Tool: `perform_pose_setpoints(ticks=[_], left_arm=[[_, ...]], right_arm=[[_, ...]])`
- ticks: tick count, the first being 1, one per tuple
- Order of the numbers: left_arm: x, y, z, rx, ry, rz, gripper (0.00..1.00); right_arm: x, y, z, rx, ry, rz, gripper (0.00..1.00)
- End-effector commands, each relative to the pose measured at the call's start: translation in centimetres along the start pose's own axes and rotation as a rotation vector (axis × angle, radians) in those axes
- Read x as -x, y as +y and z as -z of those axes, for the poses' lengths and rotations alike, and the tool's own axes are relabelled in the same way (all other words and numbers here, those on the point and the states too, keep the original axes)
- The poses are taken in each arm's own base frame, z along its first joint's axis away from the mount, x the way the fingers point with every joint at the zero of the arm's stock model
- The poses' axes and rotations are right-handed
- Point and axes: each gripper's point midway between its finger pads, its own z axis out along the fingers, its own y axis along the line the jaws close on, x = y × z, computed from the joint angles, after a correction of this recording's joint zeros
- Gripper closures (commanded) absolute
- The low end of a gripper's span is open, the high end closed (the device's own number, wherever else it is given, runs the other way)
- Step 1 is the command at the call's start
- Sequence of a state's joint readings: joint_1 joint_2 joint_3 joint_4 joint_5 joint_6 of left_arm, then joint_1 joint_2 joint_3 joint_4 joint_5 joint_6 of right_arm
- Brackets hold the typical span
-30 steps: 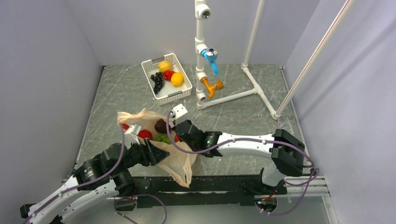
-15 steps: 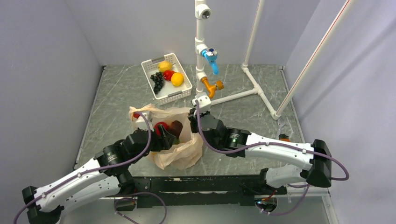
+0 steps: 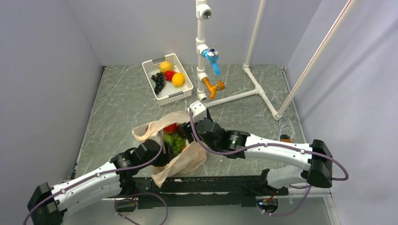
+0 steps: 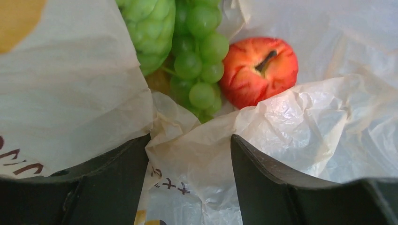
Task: Take the fake fruits out of the plastic bag
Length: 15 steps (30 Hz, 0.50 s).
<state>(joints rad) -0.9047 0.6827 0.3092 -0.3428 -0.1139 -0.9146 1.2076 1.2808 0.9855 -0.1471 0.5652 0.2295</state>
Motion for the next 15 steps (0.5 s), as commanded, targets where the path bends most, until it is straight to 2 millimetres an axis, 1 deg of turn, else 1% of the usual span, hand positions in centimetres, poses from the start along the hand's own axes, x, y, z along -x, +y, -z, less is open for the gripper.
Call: perform_pose_setpoints(ticks=[1,3,5,7,9,11,13,15], left_arm=[[-0.8,-2.2,1.6,-0.153,0.032,0.056,0.31],[-1.0,-2.9,2.5,-0.211,0.032,0.059,0.31],[-1.2,-3.5,3.0,-0.253,0.04,0.068,0.31],[-1.3,-3.7,3.4,-0.271,0.045,0.085,0.29],[-1.0,-3.9,3.8,-0.277,0.034,0.091,0.28],[-0.4,-3.8,4.2,-0.264,0.009,0.085,0.25],[0.3,-3.4,4.7,-0.231,-0.015,0.076,0.21],[0.6,-3.3,5.3,-0.21,-0.015,0.062,0.17]], right_arm=[[-1.4,2.0,3.0,0.165,0.059,0.029,0.24],[-1.0,4.0,5.2,0.291,0.026,0.03,0.22],[0.0,6.4,7.8,0.442,-0.029,0.042,0.21],[1.5,8.4,10.3,0.56,-0.091,0.05,0.18],[2.9,10.2,12.1,0.648,-0.139,0.044,0.15],[4.2,11.9,13.0,0.728,-0.169,0.03,0.14],[4.8,13.1,13.2,0.775,-0.189,0.02,0.15],[5.5,14.0,13.0,0.793,-0.211,0.012,0.16]])
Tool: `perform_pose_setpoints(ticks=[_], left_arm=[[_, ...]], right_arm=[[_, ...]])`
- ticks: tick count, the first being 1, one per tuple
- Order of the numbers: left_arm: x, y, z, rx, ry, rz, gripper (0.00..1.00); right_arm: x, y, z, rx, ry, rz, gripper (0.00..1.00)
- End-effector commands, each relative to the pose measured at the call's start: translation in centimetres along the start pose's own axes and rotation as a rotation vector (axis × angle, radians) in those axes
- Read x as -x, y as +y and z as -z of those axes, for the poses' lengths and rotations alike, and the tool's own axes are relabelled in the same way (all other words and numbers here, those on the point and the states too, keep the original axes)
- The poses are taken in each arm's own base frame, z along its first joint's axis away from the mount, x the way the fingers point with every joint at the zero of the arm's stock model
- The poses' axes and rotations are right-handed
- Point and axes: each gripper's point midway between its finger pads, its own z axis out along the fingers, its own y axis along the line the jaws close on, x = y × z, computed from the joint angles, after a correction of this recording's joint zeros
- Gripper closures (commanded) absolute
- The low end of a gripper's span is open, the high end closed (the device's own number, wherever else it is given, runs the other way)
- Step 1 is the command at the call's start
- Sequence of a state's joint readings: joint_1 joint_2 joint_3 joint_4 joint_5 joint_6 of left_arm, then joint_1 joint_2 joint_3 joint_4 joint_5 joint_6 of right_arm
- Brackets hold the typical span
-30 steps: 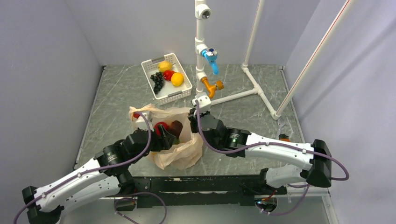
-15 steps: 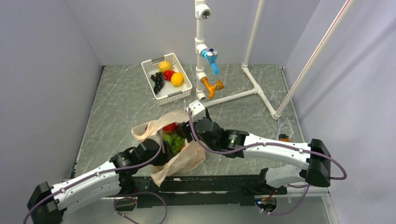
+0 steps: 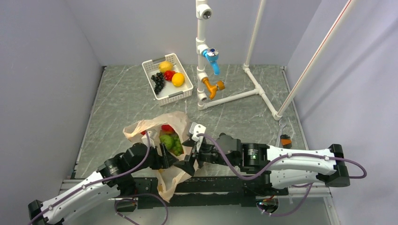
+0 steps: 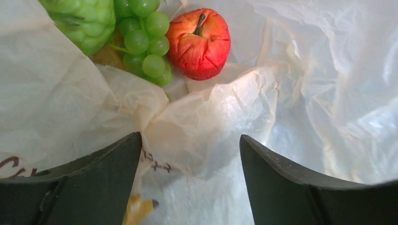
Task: Take the fake fruits out of the plastic bag
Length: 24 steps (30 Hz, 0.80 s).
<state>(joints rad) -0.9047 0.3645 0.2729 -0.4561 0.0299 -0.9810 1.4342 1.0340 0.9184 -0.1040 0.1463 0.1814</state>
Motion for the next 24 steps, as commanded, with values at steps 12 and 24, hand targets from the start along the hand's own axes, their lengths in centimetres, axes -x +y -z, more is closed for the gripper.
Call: perform_pose_setpoints(ticks=[12,24], left_arm=[[6.6,-4.9,5.1,0.003,-0.176,-0.101,0.04],[9.9,-2.9,1.7,0.202,-0.254,-0.24,0.41]], right_arm=[[2.0,-1.7,-1.6,-0.14,-0.096,-0.063,0.14],[-4.0,-6.8,-1.7,-0.44,-0.004,-0.121,0.24]])
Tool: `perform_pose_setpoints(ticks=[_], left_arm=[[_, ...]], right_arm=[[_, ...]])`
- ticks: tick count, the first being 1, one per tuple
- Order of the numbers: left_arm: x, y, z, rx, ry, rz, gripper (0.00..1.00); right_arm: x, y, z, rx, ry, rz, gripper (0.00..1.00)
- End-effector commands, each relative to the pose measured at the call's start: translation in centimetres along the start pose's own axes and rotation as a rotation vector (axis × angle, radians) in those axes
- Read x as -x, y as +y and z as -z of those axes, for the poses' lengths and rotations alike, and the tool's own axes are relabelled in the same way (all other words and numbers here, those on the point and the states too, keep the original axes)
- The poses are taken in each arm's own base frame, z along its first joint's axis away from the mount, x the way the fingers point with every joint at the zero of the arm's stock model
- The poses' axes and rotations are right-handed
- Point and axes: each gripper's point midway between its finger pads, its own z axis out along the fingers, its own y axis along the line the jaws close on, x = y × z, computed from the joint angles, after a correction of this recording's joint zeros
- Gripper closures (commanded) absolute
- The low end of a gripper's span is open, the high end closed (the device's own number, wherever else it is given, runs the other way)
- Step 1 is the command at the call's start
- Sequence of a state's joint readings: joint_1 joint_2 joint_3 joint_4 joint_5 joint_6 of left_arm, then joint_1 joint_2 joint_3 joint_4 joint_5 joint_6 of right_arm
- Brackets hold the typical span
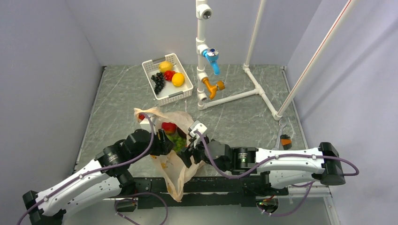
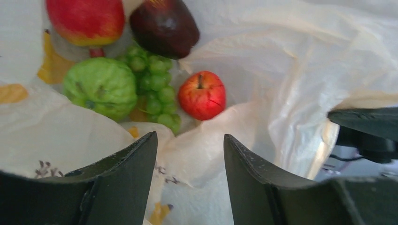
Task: Take the fake fruits out of the plastic bag
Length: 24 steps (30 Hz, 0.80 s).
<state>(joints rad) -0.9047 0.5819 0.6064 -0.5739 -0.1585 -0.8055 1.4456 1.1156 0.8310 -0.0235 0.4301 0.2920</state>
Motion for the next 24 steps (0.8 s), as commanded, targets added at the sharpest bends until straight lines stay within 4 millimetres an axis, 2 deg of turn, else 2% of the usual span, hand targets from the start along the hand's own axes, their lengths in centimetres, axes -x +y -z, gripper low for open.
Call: perform_pose_setpoints(ticks=[1,3,7,10,12,15,20,24], left_arm=[[2.1,1.7,-1.5,0.1,-0.117,-0.071,0.42],[2.0,2.3,-2.3,0.108,-0.141,-0.08,0.4],[2.3,3.2,-3.4,0.12,-0.214,-0.073,0.4],[2.5,3.7,-4.2,0.118,-0.261,-0.099,0.41],[2.4,4.6,-4.4,0.166,-0.258,-0.117,0.4],[2.0,5.7,-5.0,0.219,-0.243,-0.16,0.24],[1.7,6.0,-6.2,0.24,-0.222,-0.202,0.23],[1.2,7.2,-6.8,0.292,-0.216,-0.217,0.27]], right_arm=[[-0.2,-2.9,-0.5,-0.191,-0.015,-0.04,0.3],[-0.8,-3.7,-0.6,-0.245,-0.001,-0.031,0.47],[-1.8,-3.9,-1.1,-0.252,0.022,-0.001,0.63],[-2.1,-3.7,-1.5,-0.243,0.028,0.002,0.66],[-2.2,-3.7,-1.5,-0.25,0.026,-0.004,0.68],[-2.7,-3.7,-1.6,-0.247,0.03,-0.009,0.71],[-3.7,-3.5,-1.9,-0.232,0.058,-0.002,0.79],[-4.0,-3.5,-2.1,-0.232,0.064,0.002,0.83]])
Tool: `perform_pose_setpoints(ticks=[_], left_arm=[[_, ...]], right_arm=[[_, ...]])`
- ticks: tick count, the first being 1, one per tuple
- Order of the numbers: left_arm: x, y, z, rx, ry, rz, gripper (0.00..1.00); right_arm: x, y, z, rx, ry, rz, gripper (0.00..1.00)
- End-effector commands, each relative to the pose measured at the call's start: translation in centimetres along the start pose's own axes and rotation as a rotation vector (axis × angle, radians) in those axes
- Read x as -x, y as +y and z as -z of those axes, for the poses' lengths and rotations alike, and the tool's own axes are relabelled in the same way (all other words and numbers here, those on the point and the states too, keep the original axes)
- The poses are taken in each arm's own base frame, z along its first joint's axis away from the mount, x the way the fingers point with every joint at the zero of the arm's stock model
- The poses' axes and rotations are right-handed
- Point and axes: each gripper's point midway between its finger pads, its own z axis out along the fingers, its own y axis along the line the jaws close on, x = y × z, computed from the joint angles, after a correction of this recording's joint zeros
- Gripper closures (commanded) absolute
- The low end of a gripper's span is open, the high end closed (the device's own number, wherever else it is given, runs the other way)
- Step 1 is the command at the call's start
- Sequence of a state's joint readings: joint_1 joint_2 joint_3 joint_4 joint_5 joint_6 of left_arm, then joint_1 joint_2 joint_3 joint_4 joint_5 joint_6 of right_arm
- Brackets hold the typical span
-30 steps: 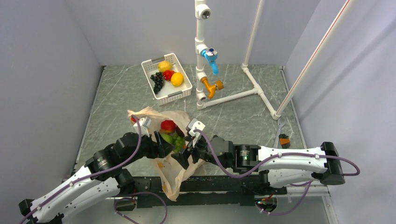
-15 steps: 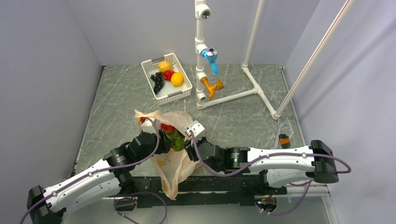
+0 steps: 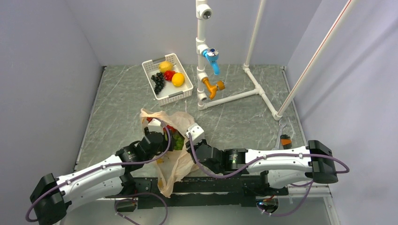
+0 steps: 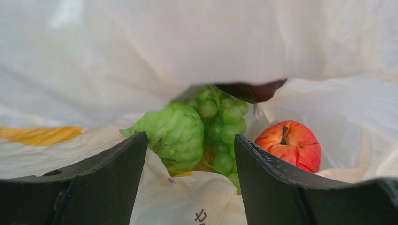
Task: Take the fake fruits out of the plastic bag
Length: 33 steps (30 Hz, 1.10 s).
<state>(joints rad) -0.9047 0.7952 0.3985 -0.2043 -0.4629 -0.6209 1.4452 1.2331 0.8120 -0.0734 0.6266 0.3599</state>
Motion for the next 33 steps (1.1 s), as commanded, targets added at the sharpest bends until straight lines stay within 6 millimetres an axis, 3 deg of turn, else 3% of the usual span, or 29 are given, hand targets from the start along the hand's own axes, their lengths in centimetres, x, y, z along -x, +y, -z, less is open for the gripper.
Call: perform_pose_setpoints(ticks=[1,11,15,20,24,28,33], left_arm=[[0.7,0.5,-0.9,0.033,-0.057,-0.023,0.28],[-3.6,2.4,-2.2,0.116,0.069,-0.028,0.27],[-2.6,2.0,-2.3,0.121,0.045,-0.012,0.31],[-1.1,0.9,-1.9,0.078,0.026,-0.01,0.49],[-0.8,0.3,-0.6,0.055,0.063,0.033,0.6],[-0.2,-1.5,1.7,-0.075,0.067,0.148,0.61],[1.9,-3.1,5.4,-0.242,0.003,0.288,0.61]], right_arm=[[0.5,0.4,-0.3,0.008,-0.025,-0.032,0.84],[-0.7,0.4,-0.5,0.017,0.0,-0.048,0.85],[-1.0,0.3,-0.8,0.013,0.007,-0.037,0.85],[-1.4,0.0,-1.3,-0.004,0.015,-0.043,0.88],[-1.7,0.1,-1.3,0.004,0.021,-0.045,0.93],[-2.2,-0.3,-1.5,-0.004,0.032,-0.035,1.0],[-2.1,-1.0,-2.4,-0.021,0.032,-0.04,1.0]])
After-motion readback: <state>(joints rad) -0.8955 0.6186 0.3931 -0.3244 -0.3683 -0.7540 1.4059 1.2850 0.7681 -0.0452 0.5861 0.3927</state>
